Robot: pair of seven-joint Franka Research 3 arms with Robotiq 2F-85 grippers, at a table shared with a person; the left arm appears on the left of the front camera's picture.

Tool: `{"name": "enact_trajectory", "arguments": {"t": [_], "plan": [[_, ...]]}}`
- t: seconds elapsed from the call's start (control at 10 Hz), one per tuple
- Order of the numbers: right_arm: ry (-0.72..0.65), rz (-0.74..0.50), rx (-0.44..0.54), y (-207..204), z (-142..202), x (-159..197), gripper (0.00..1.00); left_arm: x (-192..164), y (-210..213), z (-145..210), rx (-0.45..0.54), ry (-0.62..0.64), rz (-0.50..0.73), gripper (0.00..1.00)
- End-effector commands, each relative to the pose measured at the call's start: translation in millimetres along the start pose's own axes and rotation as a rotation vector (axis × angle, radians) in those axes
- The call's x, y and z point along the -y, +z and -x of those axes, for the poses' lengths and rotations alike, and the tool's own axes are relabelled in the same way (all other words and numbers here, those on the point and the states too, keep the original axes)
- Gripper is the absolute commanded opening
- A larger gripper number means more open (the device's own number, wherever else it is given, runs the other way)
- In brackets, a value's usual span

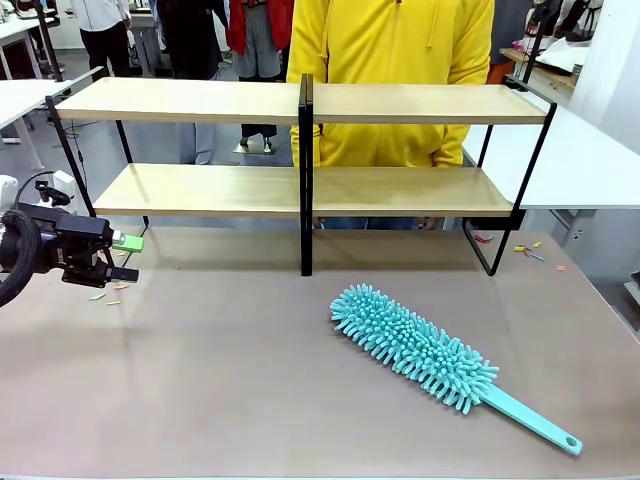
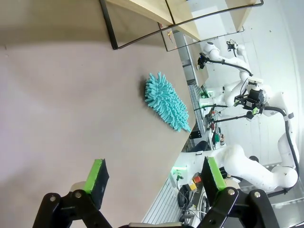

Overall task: Clean the shelves.
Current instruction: Place the Duster on the table.

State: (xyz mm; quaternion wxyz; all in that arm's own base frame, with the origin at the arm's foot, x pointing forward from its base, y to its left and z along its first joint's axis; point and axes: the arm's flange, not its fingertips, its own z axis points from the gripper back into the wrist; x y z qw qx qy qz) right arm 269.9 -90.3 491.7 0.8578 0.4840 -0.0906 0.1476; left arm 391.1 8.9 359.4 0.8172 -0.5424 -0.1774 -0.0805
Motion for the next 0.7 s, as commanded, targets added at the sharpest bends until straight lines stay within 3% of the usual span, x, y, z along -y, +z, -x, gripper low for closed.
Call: {"name": "enact_trajectory", "arguments": {"t": [0.0, 0.6], "plan": [[0.018, 0.008, 0.009, 5.3, -1.2, 0.1, 1.00, 1.1, -2.7, 3.6, 0.025, -0.012, 0.022, 1.00], [0.018, 0.008, 0.009, 5.3, -1.2, 0.1, 1.00, 1.1, -2.7, 3.6, 0.025, -0.012, 0.022, 1.00]]}}
